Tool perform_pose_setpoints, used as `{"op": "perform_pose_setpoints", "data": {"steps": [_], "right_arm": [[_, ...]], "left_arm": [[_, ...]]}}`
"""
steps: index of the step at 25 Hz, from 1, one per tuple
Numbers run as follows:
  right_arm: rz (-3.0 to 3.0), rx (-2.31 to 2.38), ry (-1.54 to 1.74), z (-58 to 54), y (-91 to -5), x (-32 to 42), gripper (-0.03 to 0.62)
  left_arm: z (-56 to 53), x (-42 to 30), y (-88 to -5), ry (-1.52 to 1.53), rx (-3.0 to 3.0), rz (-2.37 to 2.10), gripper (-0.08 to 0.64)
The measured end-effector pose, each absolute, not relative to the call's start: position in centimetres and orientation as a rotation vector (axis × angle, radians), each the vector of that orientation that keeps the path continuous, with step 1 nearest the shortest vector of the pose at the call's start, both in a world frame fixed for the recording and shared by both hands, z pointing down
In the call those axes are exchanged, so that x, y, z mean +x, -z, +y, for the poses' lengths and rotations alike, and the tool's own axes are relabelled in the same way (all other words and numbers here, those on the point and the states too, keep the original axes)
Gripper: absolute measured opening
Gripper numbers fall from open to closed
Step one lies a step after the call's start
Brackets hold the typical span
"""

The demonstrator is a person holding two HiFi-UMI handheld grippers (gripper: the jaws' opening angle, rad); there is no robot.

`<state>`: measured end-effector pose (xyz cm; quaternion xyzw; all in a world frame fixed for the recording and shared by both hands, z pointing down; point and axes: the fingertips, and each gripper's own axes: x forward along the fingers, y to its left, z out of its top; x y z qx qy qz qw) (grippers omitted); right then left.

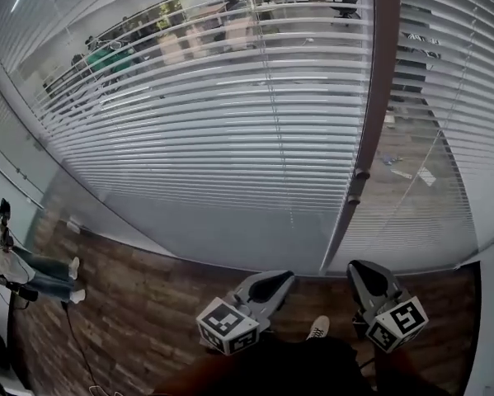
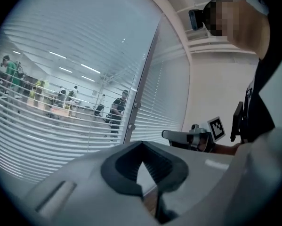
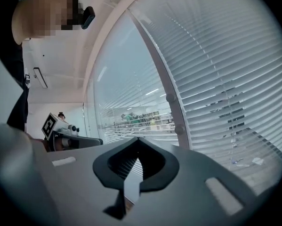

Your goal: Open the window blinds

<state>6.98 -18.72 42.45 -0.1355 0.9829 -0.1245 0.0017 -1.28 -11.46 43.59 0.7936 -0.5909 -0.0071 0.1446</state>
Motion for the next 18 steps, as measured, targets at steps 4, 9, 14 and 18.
{"op": "perform_pose_setpoints", "data": {"steps": [4, 9, 14, 18], "right_arm": [[3.075, -0.525, 0.380, -16.4, -41.0, 7.7, 0.025], [3.061, -0.648, 0.393, -10.8, -40.3, 7.4, 0.023], [3.055, -0.723, 0.414, -2.8, -42.1, 7.6, 0.024], [3.083, -0.790, 0.397, -0.2, -42.7, 8.2, 0.025]], "left_arm": [[-9.0, -1.3, -41.5, 0.043, 2.337, -1.659, 0.000], [-3.1, -2.6, -40.2, 0.091, 2.403, -1.591, 0.000], [3.8, -2.8, -42.5, 0.109, 2.425, -1.525, 0.000], [5.1, -2.4, -43.9, 0.115, 2.413, -1.457, 0.000]]}}
